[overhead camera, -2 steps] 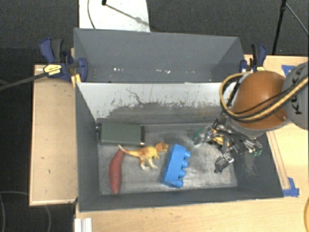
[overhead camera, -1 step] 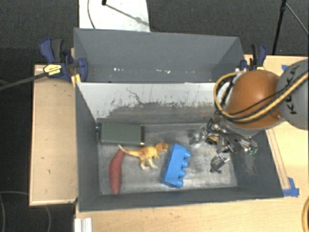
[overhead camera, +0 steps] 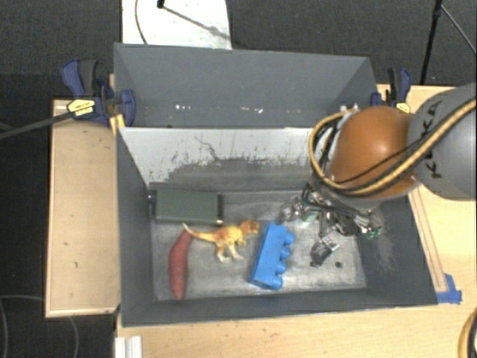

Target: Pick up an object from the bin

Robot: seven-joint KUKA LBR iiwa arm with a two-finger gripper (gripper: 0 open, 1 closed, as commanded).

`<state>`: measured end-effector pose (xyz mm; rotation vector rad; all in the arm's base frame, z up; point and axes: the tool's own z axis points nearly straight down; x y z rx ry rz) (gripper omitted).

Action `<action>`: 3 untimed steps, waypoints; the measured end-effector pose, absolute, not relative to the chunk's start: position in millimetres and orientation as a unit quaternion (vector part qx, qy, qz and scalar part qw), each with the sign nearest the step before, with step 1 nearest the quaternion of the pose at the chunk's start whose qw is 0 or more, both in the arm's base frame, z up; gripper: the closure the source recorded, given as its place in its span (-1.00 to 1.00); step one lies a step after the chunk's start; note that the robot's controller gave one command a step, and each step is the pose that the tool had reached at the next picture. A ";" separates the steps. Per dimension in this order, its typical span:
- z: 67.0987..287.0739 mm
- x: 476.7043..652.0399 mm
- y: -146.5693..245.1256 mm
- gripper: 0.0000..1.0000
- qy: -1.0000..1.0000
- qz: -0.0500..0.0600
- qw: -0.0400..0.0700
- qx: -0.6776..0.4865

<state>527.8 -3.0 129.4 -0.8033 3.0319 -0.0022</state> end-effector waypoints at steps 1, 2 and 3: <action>73.2 518.1 19.3 1.00 0.935 -0.001 0.002 -0.356; 73.2 518.1 19.3 1.00 0.935 -0.001 0.002 -0.356; 121.7 514.0 26.2 1.00 0.937 0.001 -0.002 -0.350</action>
Offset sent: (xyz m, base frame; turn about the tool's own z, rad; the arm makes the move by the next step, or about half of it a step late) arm 0.0000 0.0000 0.0000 0.0000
